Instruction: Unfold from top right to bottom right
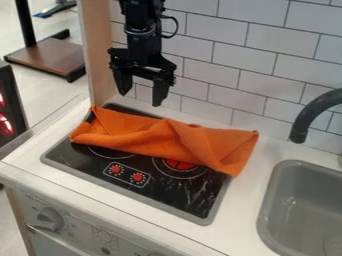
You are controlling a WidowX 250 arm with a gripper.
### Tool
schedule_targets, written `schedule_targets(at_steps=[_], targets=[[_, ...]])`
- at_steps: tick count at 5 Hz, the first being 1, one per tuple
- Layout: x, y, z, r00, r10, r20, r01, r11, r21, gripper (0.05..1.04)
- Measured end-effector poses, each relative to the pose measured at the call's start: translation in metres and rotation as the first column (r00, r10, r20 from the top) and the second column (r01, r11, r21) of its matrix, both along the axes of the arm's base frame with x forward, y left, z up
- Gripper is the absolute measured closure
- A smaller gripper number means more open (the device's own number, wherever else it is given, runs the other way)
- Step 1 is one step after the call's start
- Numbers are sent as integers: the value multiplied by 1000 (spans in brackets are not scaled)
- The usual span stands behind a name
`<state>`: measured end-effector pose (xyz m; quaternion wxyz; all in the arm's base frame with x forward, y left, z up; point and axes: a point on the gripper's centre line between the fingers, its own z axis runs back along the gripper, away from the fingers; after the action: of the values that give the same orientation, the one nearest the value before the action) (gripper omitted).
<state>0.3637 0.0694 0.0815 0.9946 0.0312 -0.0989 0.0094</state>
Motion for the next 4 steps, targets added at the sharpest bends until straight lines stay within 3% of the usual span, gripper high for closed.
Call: schedule_targets(at_steps=[2,3,4], targets=[[-6,-24,-18,997,56,-49,-58,998,-34,85],[-9,-44,-24,998,41,-54,-41,999,-7,85],[-7,-51,-12,998,56,-16,-57,998,-23,85]])
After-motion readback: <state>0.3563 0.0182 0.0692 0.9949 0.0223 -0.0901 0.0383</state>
